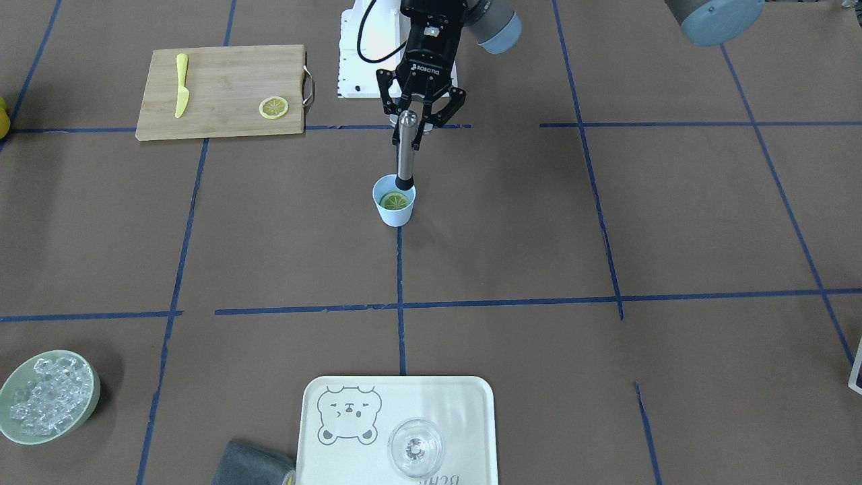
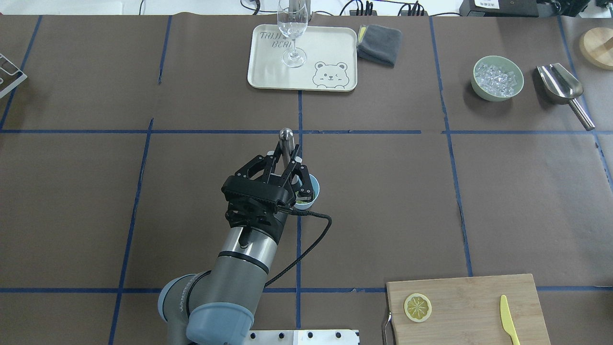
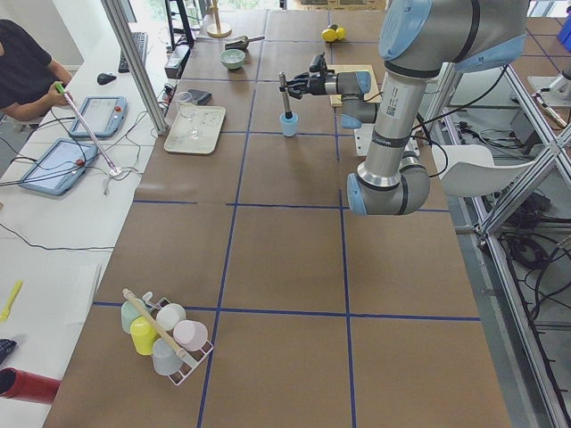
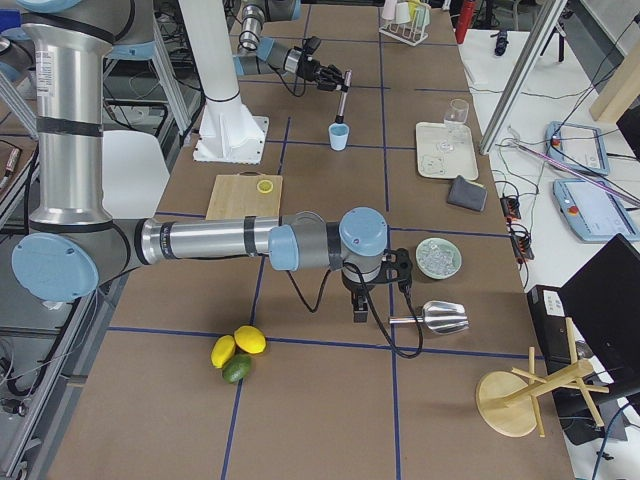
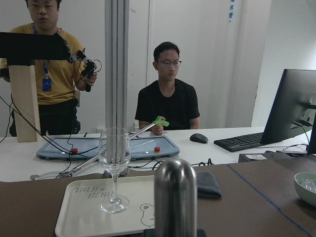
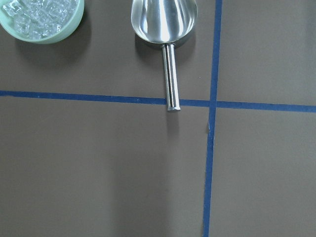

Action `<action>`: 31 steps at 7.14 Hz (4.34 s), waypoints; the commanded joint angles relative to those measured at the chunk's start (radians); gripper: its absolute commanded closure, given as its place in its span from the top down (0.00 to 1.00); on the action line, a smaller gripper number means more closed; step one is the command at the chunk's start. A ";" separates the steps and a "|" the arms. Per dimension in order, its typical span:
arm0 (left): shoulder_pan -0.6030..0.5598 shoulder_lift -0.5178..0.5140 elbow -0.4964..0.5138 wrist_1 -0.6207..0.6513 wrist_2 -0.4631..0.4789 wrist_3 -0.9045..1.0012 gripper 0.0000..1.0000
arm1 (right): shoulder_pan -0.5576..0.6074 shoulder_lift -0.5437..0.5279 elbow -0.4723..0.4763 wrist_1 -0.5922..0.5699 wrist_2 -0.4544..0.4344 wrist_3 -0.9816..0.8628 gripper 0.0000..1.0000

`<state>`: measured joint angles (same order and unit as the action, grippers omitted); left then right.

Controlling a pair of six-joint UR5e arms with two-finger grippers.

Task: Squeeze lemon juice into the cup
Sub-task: 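Press the rod down onto the lemon slice inside the cup, then lift the rod up out of the cup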

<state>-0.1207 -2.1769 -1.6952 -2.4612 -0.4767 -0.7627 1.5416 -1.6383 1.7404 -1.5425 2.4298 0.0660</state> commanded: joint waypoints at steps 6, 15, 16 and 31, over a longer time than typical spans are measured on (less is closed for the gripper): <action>0.001 -0.034 0.103 -0.057 0.001 -0.004 0.00 | 0.000 0.003 -0.001 0.001 -0.002 0.000 1.00; 0.003 -0.050 0.183 -0.114 -0.010 0.003 0.00 | 0.000 0.000 0.007 0.001 -0.002 0.000 1.00; 0.001 -0.050 0.161 -0.114 -0.011 0.009 0.00 | 0.000 -0.002 0.010 -0.001 0.000 0.002 1.00; -0.326 0.446 -0.326 -0.380 -0.737 0.321 0.00 | 0.000 -0.002 0.022 -0.001 -0.002 0.003 1.00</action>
<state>-0.4423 -1.8020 -1.9825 -2.8714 -1.1998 -0.4138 1.5416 -1.6383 1.7623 -1.5432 2.4283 0.0690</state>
